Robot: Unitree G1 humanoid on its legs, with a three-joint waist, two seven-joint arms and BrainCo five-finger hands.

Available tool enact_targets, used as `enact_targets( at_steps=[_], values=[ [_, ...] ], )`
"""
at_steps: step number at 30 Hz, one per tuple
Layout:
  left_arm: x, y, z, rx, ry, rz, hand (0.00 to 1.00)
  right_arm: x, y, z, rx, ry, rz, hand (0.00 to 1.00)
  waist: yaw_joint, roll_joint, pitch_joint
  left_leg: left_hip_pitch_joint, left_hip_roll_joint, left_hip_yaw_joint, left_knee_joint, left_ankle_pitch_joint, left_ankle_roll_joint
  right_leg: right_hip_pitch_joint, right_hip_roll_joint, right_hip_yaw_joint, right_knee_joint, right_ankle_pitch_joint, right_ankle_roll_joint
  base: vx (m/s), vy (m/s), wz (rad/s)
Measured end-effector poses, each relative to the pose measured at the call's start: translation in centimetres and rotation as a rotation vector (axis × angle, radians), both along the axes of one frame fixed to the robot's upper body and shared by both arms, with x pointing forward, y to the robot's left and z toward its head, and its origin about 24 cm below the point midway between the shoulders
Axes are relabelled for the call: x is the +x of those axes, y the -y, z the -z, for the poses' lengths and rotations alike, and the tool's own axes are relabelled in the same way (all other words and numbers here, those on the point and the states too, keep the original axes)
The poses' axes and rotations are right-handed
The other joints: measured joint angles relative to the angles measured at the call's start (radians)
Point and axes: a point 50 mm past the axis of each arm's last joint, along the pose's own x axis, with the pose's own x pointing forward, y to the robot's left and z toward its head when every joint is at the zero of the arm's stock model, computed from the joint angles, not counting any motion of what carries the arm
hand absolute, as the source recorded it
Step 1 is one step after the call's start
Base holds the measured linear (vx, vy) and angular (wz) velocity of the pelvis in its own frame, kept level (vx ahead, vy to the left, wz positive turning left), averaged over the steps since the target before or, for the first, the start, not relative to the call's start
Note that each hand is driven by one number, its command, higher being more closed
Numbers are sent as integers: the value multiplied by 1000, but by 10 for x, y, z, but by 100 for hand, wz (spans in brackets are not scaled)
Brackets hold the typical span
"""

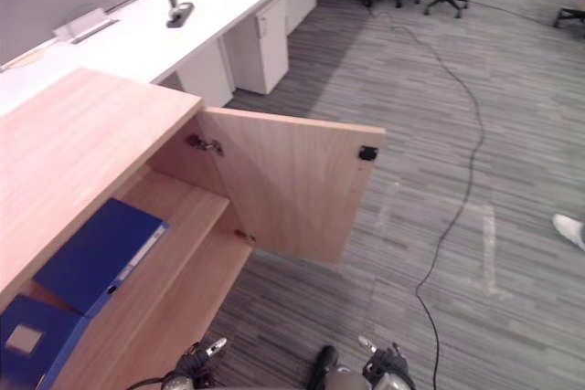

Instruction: Walk over to the cabinet, pick up the folder, carry it to the office cabinet, place the folder inside the office cabinet, then close the office cabinet door

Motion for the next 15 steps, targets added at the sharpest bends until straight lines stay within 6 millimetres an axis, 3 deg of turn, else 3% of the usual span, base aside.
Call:
enact_targets(
  at_steps=[4,7,9,12,15],
  values=[
    [4,2,-1,2,10,27,0,-5,4,1,-1,-8,28,0,1,-3,0,-7,1,-15,-1,9,-15,49,27,-3,-127,77,9,-21,3,3],
    [5,2,-3,15,24,65,0,19,9,-10,-24,77,15,0,6,-6,-3,-30,-19,-22,-1,9,-15,73,31,-5,-238,145,13,-53,19,3],
    [3,-1,-3,30,25,96,0,52,17,-28,-65,195,0,0,9,-8,-3,-33,-29,-25,-1,9,-16,68,23,3,-245,154,14,-58,41,-4],
    [-5,-16,-2,68,3,108,0,109,39,-73,-177,418,-20,0,11,-21,-11,-31,-34,-36,1,6,-20,70,19,6,-246,155,15,-34,44,0],
    [-13,-25,-2,88,-18,105,0,148,61,-114,-273,558,-29,0,16,-28,-15,-27,-34,-42,3,6,-20,77,18,6,-246,157,12,-13,32,3]
  ],
)
